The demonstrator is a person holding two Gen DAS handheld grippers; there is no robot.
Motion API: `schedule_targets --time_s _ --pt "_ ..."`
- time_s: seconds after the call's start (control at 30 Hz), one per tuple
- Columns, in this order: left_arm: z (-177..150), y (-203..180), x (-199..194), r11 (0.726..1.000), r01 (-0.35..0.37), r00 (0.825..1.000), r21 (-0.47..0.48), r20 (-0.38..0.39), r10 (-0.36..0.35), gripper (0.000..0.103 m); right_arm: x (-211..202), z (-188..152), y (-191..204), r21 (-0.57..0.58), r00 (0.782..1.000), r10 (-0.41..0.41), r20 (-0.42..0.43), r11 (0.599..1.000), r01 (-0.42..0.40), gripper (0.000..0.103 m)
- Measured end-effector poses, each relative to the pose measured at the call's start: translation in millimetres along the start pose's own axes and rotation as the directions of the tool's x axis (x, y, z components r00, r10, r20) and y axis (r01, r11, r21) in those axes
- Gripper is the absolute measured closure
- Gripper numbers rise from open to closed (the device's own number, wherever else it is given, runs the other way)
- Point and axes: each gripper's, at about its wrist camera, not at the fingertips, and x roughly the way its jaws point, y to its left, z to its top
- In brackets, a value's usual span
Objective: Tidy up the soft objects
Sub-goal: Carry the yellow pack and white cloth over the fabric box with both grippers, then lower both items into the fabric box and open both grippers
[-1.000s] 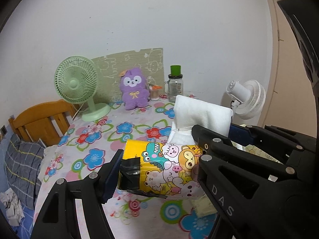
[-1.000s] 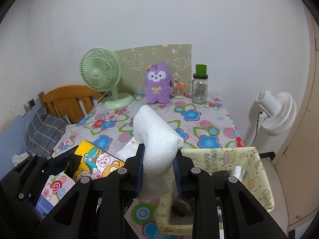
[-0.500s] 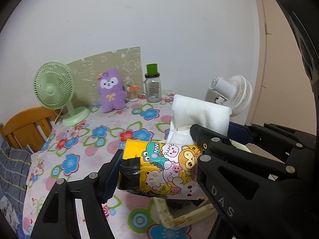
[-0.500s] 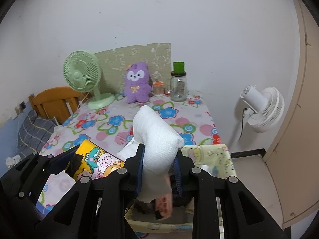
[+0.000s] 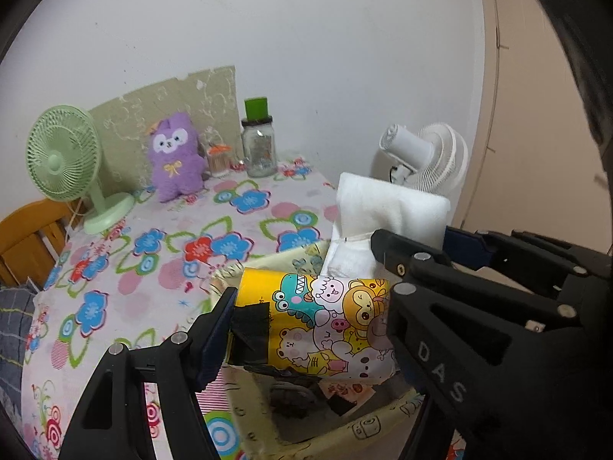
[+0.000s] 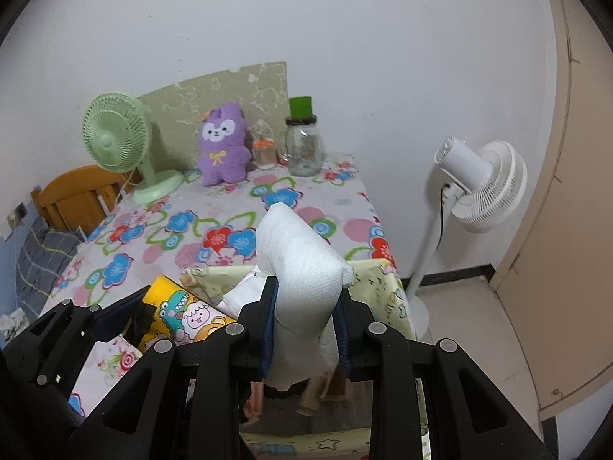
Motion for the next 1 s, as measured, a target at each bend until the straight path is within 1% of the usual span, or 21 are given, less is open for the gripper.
schedule_targets --time_s 0.2,0.3,0.37,0.4,0.5,0.57,0.6,0.67,0.7,0.77,0.8,0.87,0.97,1.0 --pt "-4 -7 22 1.0 0.019 0.998 0.008 -0.056 -0.018 0.026 18 -8 -14 0.024 0.999 -0.015 -0.046 1.0 0.016 0.074" --pt "-6 -10 30 1.0 0.02 0.996 0.018 -0.085 -0.019 0.018 27 -12 -20 0.039 0.997 -0.011 -0.075 0.999 0.014 0.074" --pt "-7 -10 32 1.0 0.009 0.996 0.023 -0.091 -0.007 0.012 31 -13 -22 0.038 0.996 -0.009 -0.09 0.999 0.013 0.07" --pt "-7 -10 34 1.0 0.008 0.996 0.024 -0.093 -0.005 0.011 32 -14 -23 0.036 0.995 -0.009 -0.095 0.999 0.013 0.069" --pt "-7 -9 37 1.0 0.009 0.995 0.02 -0.102 -0.007 0.008 33 -15 -23 0.031 0.995 -0.008 -0.098 0.999 0.011 0.068" --pt "-7 -9 37 1.0 0.009 0.994 0.024 -0.106 -0.006 0.006 33 -16 -23 0.024 0.994 -0.018 -0.103 0.999 0.021 0.06" --pt "-7 -9 37 0.999 0.013 0.994 0.031 -0.106 -0.01 0.005 34 -16 -24 0.025 0.994 -0.018 -0.104 0.999 0.021 0.058" --pt "-8 -10 36 0.999 0.014 0.994 0.039 -0.105 -0.01 0.005 34 -17 -26 0.034 0.994 -0.011 -0.108 0.999 0.015 0.048" --pt "-8 -10 36 0.999 0.014 0.994 0.042 -0.105 -0.01 0.005 34 -17 -26 0.039 0.994 -0.007 -0.11 0.999 0.012 0.045" --pt "-8 -10 34 0.999 0.013 0.995 0.042 -0.101 -0.008 0.005 33 -18 -27 0.051 0.994 -0.002 -0.112 0.999 0.007 0.035" --pt "-8 -10 33 0.999 0.013 0.995 0.04 -0.098 -0.009 0.005 32 -18 -27 0.05 0.994 -0.001 -0.11 0.999 0.006 0.033" --pt "-8 -10 29 0.999 0.01 0.995 0.038 -0.102 -0.006 0.005 29 -19 -25 0.037 0.994 -0.005 -0.11 0.999 0.009 0.025" --pt "-8 -10 23 0.999 0.005 0.996 0.043 -0.093 -0.001 0.005 23 -20 -21 0.023 0.994 -0.006 -0.11 1.0 0.008 0.015" --pt "-9 -10 19 0.999 0.004 0.996 0.045 -0.087 -0.001 0.005 20 -20 -20 0.021 0.994 -0.01 -0.108 1.0 0.012 0.014"
